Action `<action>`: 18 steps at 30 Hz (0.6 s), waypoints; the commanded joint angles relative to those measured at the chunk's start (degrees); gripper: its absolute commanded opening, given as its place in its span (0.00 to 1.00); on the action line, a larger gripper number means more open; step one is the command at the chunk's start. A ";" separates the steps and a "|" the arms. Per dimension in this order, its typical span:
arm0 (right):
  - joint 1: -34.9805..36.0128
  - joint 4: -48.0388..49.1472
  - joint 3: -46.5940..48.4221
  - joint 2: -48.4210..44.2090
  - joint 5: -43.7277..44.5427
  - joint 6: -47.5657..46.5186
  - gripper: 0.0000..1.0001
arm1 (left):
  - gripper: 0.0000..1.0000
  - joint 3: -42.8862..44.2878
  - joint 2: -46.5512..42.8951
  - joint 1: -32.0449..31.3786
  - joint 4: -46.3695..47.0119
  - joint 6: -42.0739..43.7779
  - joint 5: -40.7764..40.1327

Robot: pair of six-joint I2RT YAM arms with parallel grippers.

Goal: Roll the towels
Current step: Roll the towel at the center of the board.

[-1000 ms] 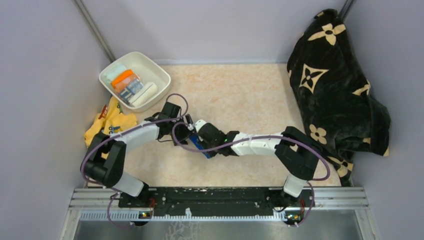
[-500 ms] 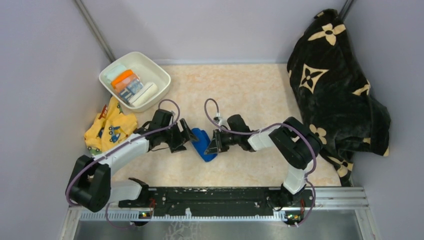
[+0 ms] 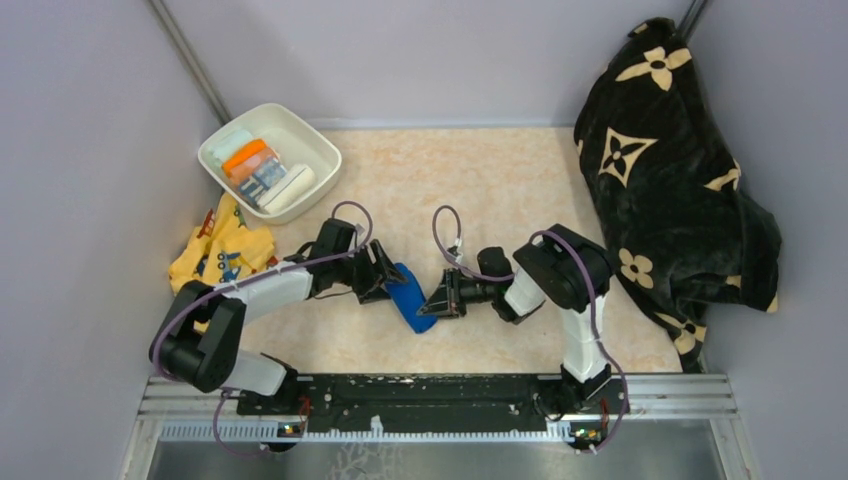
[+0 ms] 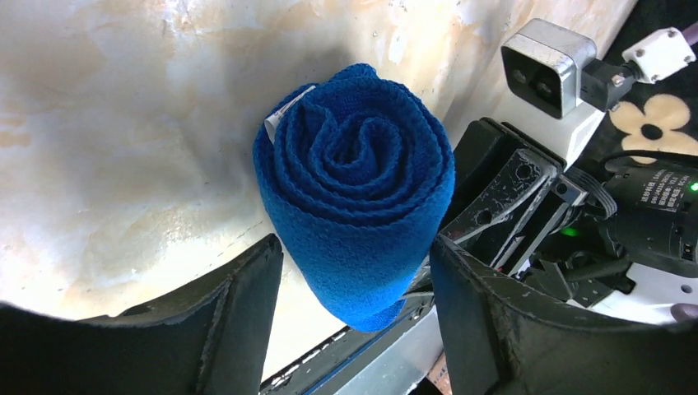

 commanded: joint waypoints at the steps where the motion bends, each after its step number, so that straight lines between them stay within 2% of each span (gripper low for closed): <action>1: -0.64 -1.22 -3.92 6.00 0.14 5.29 0.00 | 0.71 -0.50 1.37 -0.89 3.81 -1.24 1.41; 12: -1.91 18.15 -6.51 16.64 -0.68 19.14 0.00 | 0.70 -1.82 3.56 -3.10 5.45 -2.76 0.56; 18: -2.03 18.40 -6.00 17.78 -0.80 20.18 0.00 | 0.67 -1.72 6.73 -4.71 7.40 -2.59 -0.65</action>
